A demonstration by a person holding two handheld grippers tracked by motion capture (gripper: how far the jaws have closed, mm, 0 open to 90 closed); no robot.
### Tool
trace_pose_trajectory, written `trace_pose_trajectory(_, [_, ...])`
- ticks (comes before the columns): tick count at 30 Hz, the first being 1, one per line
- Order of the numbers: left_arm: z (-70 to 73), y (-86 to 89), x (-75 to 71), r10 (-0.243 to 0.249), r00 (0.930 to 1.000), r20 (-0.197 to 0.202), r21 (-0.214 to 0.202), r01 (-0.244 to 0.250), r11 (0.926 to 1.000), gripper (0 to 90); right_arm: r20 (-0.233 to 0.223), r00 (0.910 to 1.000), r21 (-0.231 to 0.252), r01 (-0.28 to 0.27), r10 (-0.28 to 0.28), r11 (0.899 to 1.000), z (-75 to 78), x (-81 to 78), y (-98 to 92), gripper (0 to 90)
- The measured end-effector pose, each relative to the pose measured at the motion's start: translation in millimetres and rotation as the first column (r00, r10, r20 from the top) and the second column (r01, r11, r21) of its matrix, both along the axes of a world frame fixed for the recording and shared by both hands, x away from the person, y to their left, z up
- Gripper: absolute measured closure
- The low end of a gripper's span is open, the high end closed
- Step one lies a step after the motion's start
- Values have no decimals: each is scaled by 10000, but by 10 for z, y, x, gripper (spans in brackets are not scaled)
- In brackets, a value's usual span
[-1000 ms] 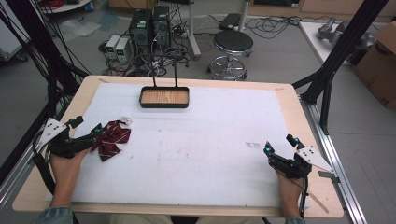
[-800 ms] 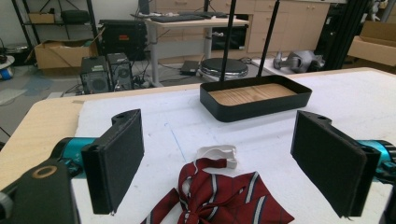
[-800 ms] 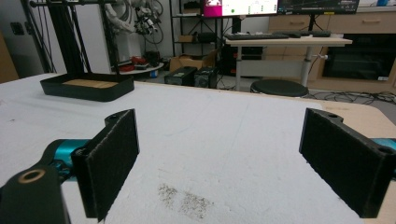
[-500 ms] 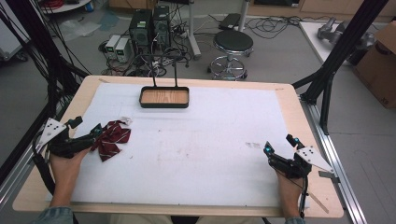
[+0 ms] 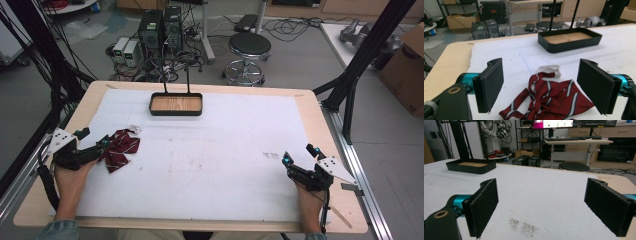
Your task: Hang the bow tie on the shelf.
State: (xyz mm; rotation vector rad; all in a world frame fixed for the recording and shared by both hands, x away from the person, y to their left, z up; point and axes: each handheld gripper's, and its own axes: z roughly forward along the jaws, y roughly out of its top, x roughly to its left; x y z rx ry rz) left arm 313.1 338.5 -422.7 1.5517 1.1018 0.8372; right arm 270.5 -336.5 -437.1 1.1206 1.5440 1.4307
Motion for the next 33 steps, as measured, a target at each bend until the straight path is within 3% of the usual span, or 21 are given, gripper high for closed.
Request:
trace_pose_trajectory(12, [-139, -25, 161, 181, 9924, -1214, 397, -134, 9991, 257, -28, 10000, -19, -7, 7, 10000, -1, 3, 6, 111])
trace_pose_trajectory(18, [-195, -24, 218, 270, 9829, -1821, 651, -153, 9978, 252, -44, 10000, -6, -27, 27, 10000, -2, 4, 6, 111])
trace_pose_trajectory(26, [-250, -72, 326, 214, 9590, -2827, 1074, 94, 9942, 307, -49, 10000, -14, -12, 12, 10000, -2, 5, 5, 111])
trace_pose_trajectory(33, [-262, -122, 349, 22, 9517, -3071, 1457, 448, 9883, 401, -49, 10000, -22, -16, 16, 10000, -2, 5, 4, 112])
